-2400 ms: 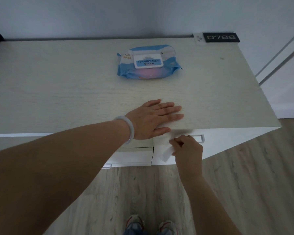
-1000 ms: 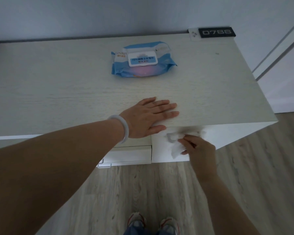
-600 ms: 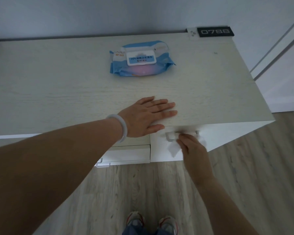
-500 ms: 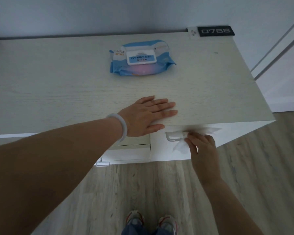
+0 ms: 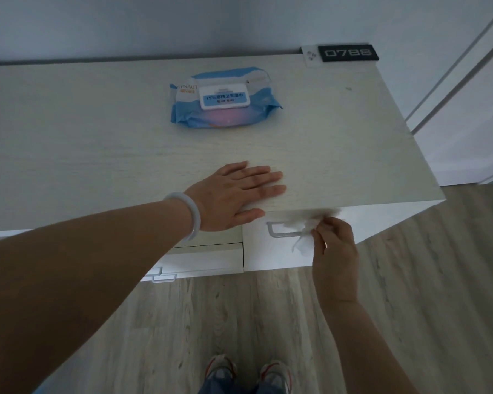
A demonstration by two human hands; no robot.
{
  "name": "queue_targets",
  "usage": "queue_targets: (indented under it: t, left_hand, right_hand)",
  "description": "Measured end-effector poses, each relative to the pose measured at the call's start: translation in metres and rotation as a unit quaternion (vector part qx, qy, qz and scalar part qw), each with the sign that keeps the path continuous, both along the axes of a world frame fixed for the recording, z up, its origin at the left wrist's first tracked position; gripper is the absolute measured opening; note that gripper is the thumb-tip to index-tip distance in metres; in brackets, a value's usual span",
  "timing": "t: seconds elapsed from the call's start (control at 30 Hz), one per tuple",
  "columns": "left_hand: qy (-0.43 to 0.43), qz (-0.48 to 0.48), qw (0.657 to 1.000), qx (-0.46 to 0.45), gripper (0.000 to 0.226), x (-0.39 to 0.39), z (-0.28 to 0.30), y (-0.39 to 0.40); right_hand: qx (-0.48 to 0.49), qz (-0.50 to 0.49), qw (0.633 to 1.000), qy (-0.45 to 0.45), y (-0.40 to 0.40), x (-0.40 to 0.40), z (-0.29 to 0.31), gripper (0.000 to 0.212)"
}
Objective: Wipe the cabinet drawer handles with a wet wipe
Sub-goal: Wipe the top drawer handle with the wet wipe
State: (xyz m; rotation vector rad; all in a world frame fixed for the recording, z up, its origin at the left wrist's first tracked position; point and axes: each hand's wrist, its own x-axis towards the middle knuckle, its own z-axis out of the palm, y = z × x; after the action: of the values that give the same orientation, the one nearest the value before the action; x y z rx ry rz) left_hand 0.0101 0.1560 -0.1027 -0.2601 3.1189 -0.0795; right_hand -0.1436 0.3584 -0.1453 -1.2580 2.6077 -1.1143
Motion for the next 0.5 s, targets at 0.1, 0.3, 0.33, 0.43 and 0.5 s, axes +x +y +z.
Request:
queue_targets:
  t: [0.1,0.3,0.33,0.43,0.5]
  left_hand:
    - [-0.001,0.001,1.000,-0.002,0.056,0.001,0.000,0.000]
    - [0.004,-0.001,1.000,0.000,0.057,0.000,0.000,0.000]
    - [0.004,-0.001,1.000,0.000,0.057,0.000,0.001,-0.001]
    - [0.003,-0.001,1.000,-0.004,0.057,0.000,0.000,0.000]
    - [0.003,0.000,1.000,-0.003,0.057,0.000,0.001,0.001]
  right_hand:
    - [0.006,-0.012,1.000,-0.024,-0.001,0.001,-0.002,0.013]
    - [-0.008,0.014,0.996,-0.089,-0.002,-0.017,0.007,0.012]
    - [-0.016,0.001,0.994,-0.108,-0.002,-0.020,0.008,0.013]
    - [-0.025,-0.042,0.988,-0.149,-0.005,-0.008,0.010,0.012]
    - [-0.012,0.014,0.991,-0.129,-0.012,0.014,0.008,0.011]
